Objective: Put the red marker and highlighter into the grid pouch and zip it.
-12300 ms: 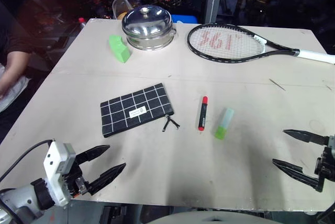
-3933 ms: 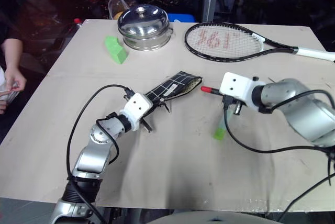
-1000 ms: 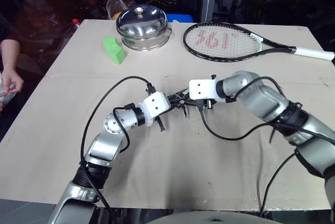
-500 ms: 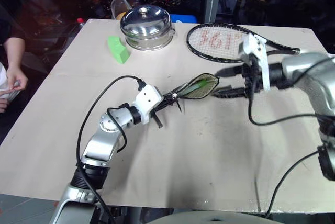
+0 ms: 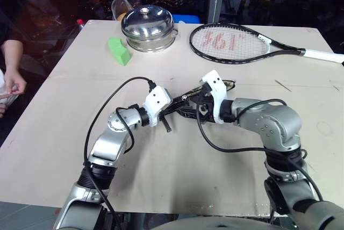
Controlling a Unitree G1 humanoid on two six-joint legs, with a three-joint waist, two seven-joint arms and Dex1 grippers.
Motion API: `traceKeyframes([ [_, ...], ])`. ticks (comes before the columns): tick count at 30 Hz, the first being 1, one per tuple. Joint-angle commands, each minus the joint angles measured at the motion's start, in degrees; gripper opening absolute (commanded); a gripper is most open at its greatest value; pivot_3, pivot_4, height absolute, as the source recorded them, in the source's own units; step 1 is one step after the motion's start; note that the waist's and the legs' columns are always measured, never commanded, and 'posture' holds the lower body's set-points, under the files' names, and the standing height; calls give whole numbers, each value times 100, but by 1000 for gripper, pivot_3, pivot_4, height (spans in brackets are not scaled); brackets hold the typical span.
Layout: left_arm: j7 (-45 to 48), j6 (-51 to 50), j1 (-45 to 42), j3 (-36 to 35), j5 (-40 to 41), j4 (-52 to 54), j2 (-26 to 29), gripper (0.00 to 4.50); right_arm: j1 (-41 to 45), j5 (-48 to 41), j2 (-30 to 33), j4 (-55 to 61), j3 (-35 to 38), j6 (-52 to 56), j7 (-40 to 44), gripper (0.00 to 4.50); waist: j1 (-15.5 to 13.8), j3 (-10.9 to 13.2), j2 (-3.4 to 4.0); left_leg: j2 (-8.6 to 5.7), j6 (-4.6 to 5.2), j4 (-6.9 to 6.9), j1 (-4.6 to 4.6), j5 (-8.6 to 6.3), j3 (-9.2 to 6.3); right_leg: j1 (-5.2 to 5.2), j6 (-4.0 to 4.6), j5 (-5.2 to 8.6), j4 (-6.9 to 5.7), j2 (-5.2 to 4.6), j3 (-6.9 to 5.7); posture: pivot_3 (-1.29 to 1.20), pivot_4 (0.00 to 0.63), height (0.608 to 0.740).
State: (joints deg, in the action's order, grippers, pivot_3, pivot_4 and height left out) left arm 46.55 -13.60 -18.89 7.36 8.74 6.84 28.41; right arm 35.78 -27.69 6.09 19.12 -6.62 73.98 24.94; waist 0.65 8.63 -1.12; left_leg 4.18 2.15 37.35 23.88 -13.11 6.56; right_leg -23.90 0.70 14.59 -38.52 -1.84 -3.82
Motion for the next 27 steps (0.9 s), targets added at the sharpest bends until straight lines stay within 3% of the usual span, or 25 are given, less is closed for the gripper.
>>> traceKeyframes([
  [1, 52, -49, -101, 93, 44, 380, 3, 0, 172, -66, -166, -113, 143, -296, -94, 2232, -3, 0, 0, -1, 0, 0, 0, 0, 0, 0, 0, 0, 0, -1, 0, 0, 150, 740],
  [2, 31, -82, -124, 110, 28, 408, -7, 0, 192, -84, -195, -152, 164, -334, -109, 1545, 1, 0, 0, -1, 1, 0, 0, 0, 0, 0, 0, 0, 0, -2, 0, 0, 150, 740],
  [5, -44, -171, -155, 168, -24, 486, -54, 0, 200, -117, -184, -171, 192, -354, -142, 309, 11, 0, 0, 0, 1, 0, -1, 0, -1, 0, 0, 0, -1, 0, 0, 0, 150, 740],
  [6, -79, -198, -158, 189, -49, 511, -72, 0, 187, -126, -161, -156, 199, -340, -151, 96, 12, 0, 0, 0, 1, 0, -1, 0, -2, 0, 0, 0, -1, 1, 0, 0, 150, 740],
  [12, -127, -61, -117, 74, -208, 445, 94, 0, -22, -252, 243, 108, 533, -36, -243, 96, 0, 0, 0, 0, 1, 0, -1, 0, -2, 0, 0, 0, -1, 0, 0, 0, 150, 740],
  [18, -223, 223, 28, -78, -323, 297, 329, 0, -571, -257, 1456, 198, 1594, 190, -257, 96, -8, 0, 0, -4, 3, -1, 2, -2, 0, 3, 0, 0, 6, -8, 0, 0, 150, 740],
  [20, -322, 404, 26, -104, -437, 189, 384, 0, -895, 102, 2257, -5, 1554, -96, -207, 96, 5, 1, 0, -2, 2, -6, -1, -1, 0, 2, 0, 0, 6, -5, 0, 0, 150, 740],
  [22, -385, 725, -18, -25, -630, 31, 429, 0, -1030, 274, 2648, -94, 1448, -489, -172, 96, 12, 1, 2, -2, 2, -10, -3, -1, 0, 1, 0, 1, 6, -3, 1, 0, 150, 740],
  [27, -429, 1608, -213, 286, -1129, -589, 538, 0, -1419, 195, 2727, 207, 987, -1617, 207, 96, 25, 1, 1, 4, 2, -14, -7, -1, 5, -5, -21, 13, 5, 15, 14, 0, 150, 740],
])
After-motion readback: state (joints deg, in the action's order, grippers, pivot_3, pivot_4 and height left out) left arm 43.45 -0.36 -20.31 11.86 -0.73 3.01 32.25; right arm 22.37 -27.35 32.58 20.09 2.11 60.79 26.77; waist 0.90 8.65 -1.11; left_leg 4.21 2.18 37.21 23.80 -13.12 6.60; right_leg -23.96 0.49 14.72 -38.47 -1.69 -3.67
